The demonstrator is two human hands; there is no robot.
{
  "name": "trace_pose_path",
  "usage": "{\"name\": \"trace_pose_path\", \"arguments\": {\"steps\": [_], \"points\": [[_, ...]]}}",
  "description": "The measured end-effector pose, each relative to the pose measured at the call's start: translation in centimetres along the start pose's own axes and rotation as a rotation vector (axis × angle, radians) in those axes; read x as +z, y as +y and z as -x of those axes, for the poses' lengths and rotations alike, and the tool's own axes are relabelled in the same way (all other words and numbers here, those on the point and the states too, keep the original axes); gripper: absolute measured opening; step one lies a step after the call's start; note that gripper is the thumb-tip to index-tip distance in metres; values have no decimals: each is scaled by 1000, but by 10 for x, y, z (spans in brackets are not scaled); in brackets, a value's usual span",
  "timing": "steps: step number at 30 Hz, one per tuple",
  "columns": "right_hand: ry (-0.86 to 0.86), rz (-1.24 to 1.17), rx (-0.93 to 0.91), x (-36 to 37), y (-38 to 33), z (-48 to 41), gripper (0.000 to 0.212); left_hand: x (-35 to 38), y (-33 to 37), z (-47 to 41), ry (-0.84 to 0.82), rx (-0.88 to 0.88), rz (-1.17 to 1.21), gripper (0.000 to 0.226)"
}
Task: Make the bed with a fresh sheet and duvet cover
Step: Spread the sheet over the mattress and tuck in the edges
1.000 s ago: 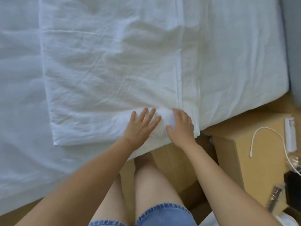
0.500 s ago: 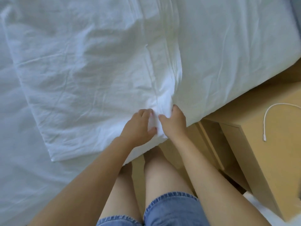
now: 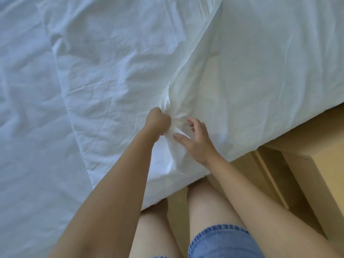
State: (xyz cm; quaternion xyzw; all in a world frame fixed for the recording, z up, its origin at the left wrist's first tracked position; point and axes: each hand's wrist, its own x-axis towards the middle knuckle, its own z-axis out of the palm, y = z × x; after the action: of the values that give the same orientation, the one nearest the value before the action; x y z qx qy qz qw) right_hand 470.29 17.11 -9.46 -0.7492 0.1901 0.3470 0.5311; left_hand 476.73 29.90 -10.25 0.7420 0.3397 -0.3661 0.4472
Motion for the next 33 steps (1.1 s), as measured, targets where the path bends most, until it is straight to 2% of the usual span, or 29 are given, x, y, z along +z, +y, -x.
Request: {"name": "trace_pose_path", "arguments": {"steps": [3, 6, 7, 9, 12, 13, 15, 19, 23, 25, 27, 28, 30, 33], "points": [[83, -295, 121, 14, -22, -22, 90, -5, -10, 5, 67, 73, -123, 9], [76, -262, 176, 48, -61, -47, 120, -20, -32, 26, 134, 291, -123, 3], [72, -204, 186, 65, -75, -51, 124, -31, -43, 33, 162, 364, -99, 2], [90, -57, 159, 102, -100, -53, 111, -64, -69, 41, 228, 450, -69, 1], [142, 124, -12, 175, -135, -43, 53, -137, -113, 52, 336, 491, -58, 14], [136, 162, -66, 207, -146, -37, 45, -166, -131, 55, 360, 507, -50, 18], [97, 223, -175, 283, -166, -21, 43, -230, -173, 63, 418, 522, -37, 25], [-125, 373, -386, 474, -196, 17, 37, -365, -292, 92, 641, 420, 40, 30], [-434, 604, -524, 658, -200, 61, 29, -466, -432, 115, 922, 198, 147, 28], [-666, 651, -446, 712, -177, 65, 51, -485, -494, 103, 937, 27, 179, 34], [-842, 759, -333, 729, -140, 61, 72, -478, -537, 81, 802, -201, 196, 53], [-853, 825, -297, 727, -122, 59, 76, -468, -551, 72, 715, -292, 183, 62], [-765, 881, -278, 706, -95, 50, 74, -444, -563, 56, 645, -334, 111, 74], [-462, 869, -297, 653, -87, 26, 63, -432, -549, 35, 757, -230, 75, 84]]}}
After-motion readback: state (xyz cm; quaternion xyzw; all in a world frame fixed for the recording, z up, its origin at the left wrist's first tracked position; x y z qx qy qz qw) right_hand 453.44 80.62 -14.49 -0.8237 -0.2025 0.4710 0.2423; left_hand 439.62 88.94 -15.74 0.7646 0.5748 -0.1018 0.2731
